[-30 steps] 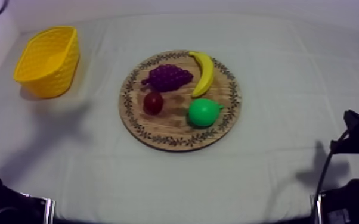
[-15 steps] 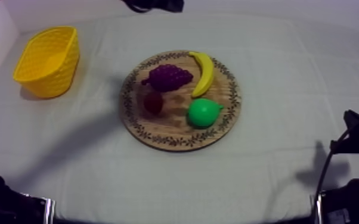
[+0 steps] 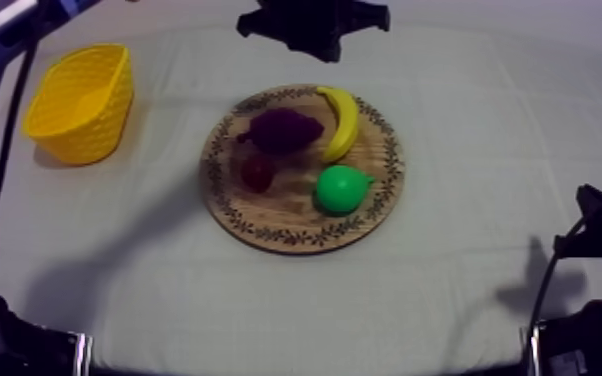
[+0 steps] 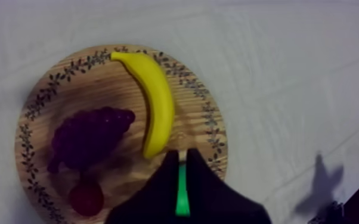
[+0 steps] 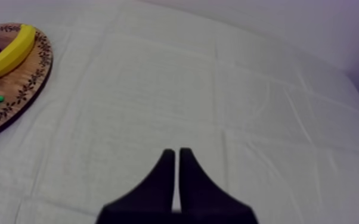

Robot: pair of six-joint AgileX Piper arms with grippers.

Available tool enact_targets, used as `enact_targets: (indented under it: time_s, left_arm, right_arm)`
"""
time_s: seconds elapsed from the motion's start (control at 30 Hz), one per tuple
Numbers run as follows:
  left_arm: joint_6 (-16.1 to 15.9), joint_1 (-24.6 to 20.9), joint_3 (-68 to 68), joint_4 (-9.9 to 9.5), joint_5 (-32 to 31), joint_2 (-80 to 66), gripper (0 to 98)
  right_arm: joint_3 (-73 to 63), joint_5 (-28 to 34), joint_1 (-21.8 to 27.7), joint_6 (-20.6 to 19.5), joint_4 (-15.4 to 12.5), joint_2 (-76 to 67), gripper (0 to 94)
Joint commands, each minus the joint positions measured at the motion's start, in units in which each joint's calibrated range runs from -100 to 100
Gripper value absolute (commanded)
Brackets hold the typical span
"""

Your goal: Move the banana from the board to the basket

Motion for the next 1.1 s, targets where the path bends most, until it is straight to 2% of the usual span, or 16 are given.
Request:
enact_targets:
  time_s: [0.0,0.1,0.17,0.23,0.33,0.47,0.7,1.07]
  left_arm:
    - [0.02,-0.14,-0.25,0.47,0.2,1.17,33.6]
    - [-0.6,-0.42,-0.59,1.68,0.7,2.58,70.1]
    - [-0.94,-0.79,-0.94,2.55,1.21,3.61,83.3]
    - [-1.1,-1.11,-1.66,3.2,1.5,4.75,89.8]
    - [-0.99,-1.36,-3.74,3.7,2.04,6.76,93.7]
    - [-0.61,-1.48,-6.96,4.43,2.79,9.73,94.2]
    - [0.12,-1.84,-11.6,7.81,6.28,16.19,95.5]
    - [1.49,-1.76,-26.69,10.99,15.27,27.76,93.7]
  right_arm:
    - [-0.03,0.02,-0.01,-0.03,-0.03,-0.04,0.6]
    - [-0.03,0.02,-0.01,-0.03,-0.03,-0.04,0.6]
    - [-0.03,0.02,-0.01,-0.03,-0.03,-0.04,0.6]
    - [-0.03,0.02,-0.01,-0.03,-0.03,-0.04,0.6]
    - [-0.03,0.02,-0.01,-0.03,-0.03,-0.04,0.6]
    - [-0.03,0.02,-0.01,-0.03,-0.03,-0.04,0.6]
    - [-0.03,0.02,-0.01,-0.03,-0.03,-0.04,0.6]
    - [-0.03,0.02,-0.01,-0.03,-0.03,-0.04,0.6]
